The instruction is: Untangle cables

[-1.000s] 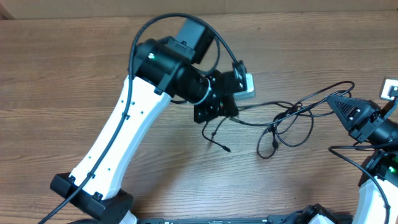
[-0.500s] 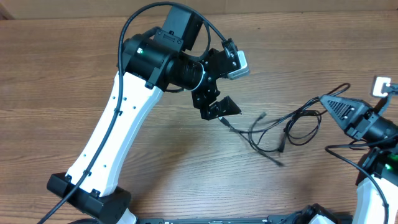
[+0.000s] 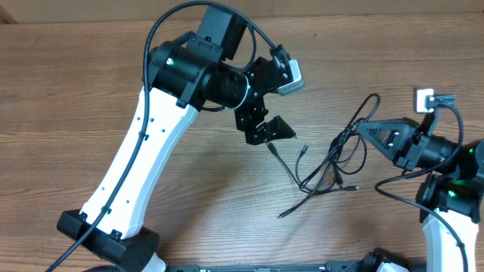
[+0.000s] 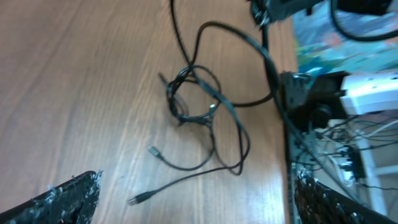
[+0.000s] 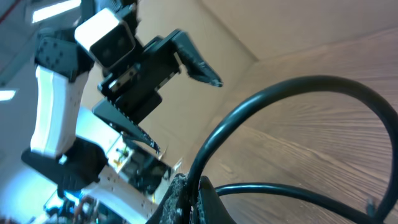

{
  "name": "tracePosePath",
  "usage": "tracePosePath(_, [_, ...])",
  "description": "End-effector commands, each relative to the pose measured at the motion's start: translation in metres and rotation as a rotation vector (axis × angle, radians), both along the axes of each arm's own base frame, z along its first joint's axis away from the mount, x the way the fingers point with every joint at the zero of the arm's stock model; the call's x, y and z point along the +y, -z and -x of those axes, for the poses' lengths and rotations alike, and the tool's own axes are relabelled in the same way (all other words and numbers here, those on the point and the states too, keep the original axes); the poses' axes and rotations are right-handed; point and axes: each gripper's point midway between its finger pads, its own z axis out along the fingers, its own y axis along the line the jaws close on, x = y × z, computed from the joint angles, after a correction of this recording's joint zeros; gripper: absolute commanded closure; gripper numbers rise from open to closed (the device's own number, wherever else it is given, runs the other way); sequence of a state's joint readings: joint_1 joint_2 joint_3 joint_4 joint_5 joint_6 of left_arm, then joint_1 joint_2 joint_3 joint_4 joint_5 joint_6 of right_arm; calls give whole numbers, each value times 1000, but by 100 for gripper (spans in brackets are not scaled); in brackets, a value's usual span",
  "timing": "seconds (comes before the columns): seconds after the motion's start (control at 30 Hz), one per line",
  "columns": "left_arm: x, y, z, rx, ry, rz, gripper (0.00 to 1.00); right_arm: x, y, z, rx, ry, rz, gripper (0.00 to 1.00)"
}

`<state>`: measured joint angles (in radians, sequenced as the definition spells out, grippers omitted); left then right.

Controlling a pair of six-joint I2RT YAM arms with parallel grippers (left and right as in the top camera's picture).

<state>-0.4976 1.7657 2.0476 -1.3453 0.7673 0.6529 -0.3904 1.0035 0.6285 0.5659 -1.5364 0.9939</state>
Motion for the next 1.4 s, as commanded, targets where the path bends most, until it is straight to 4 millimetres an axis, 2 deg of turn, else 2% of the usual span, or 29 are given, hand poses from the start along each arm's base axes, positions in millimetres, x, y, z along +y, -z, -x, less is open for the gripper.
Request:
tracePosePath(0.0, [-8, -4, 14, 84, 23, 40, 0, 13, -6, 10, -47, -75, 27, 96])
tracePosePath(0.1, [-12, 5, 16, 217, -32, 19, 0, 20, -8, 13, -83, -104, 41, 96])
tracePosePath(0.2, [-28, 11, 24, 348, -14, 43, 0, 26, -11, 17, -126, -127, 56, 96])
tracePosePath(0.33, [-48, 17, 32, 421, 57, 84, 0, 33, -13, 20, -147, -154, 61, 96])
tracePosePath(0.47, [-62, 11, 37, 464, 127, 161, 0, 37, -13, 23, -160, -173, 64, 96])
tracePosePath(0.73, [-61, 3, 31, 492, 123, 209, 0, 37, -13, 23, -179, -174, 70, 96])
tracePosePath(0.9, [-59, 9, 23, 628, -12, 142, 0, 38, -17, 25, -233, -173, 89, 96])
tracePosePath(1.37, [-60, 20, 17, 675, -119, 74, 0, 54, -24, 38, -351, -240, 116, 96])
